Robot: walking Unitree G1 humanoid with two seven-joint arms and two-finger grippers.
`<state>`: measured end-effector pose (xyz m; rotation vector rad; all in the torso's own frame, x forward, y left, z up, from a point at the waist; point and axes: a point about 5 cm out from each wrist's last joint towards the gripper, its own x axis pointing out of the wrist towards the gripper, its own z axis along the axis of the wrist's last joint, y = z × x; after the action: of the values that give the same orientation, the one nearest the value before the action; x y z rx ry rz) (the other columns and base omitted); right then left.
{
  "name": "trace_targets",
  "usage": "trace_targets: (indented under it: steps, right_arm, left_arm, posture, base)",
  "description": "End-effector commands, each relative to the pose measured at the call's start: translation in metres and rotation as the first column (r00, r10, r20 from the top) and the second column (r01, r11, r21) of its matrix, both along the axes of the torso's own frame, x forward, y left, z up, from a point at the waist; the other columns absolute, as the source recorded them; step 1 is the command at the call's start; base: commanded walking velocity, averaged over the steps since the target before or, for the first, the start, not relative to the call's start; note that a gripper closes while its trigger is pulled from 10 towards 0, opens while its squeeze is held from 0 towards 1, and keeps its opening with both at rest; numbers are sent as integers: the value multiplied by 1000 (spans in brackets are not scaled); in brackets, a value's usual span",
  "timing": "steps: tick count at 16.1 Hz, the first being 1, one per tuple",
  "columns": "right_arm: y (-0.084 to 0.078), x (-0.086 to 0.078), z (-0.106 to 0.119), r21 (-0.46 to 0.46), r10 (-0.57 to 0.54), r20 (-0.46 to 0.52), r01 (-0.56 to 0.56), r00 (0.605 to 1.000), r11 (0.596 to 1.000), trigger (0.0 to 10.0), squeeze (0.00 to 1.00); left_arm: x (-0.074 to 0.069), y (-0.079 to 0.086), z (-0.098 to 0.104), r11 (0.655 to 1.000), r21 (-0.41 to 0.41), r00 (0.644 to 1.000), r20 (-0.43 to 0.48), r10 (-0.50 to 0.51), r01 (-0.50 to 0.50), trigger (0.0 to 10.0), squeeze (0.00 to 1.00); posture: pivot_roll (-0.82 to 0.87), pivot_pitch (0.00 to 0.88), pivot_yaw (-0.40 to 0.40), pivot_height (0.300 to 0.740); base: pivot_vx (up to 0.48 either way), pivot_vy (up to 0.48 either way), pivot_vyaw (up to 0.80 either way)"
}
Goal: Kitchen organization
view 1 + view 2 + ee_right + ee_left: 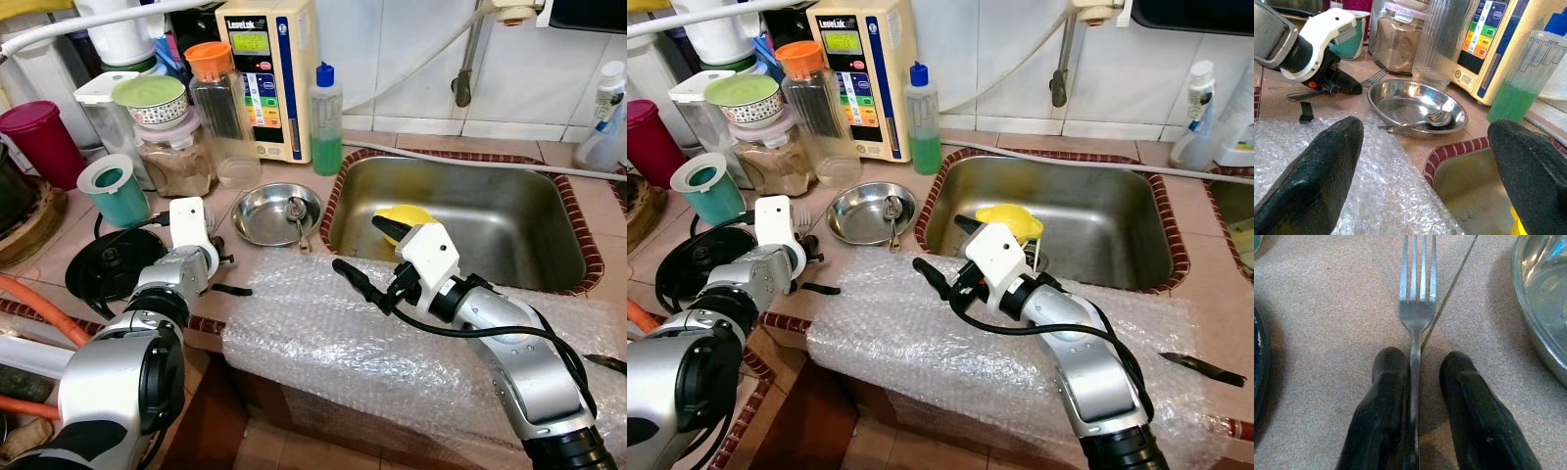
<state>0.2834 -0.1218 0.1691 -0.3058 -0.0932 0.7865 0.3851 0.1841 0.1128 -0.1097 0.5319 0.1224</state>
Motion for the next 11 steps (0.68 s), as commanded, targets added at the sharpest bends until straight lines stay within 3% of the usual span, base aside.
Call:
trace_targets:
  steps: [1, 11]
  right_arm:
    - [8, -6, 3, 9, 60, -4, -59, 998, 998, 10000, 0]
    - [11, -16, -10, -33, 135, -85, -138, 987, 990, 10000, 0]
  left_arm:
    - [-6, 7, -9, 1000, -3, 999, -42, 22, -23, 0, 0]
    - [-7, 12, -10, 999, 3, 998, -46, 53, -53, 0, 0]
  posture:
    - [-17, 9, 138, 740]
    - [-18, 8, 133, 740]
  base:
    - [0, 0, 0]
    - [0, 0, 0]
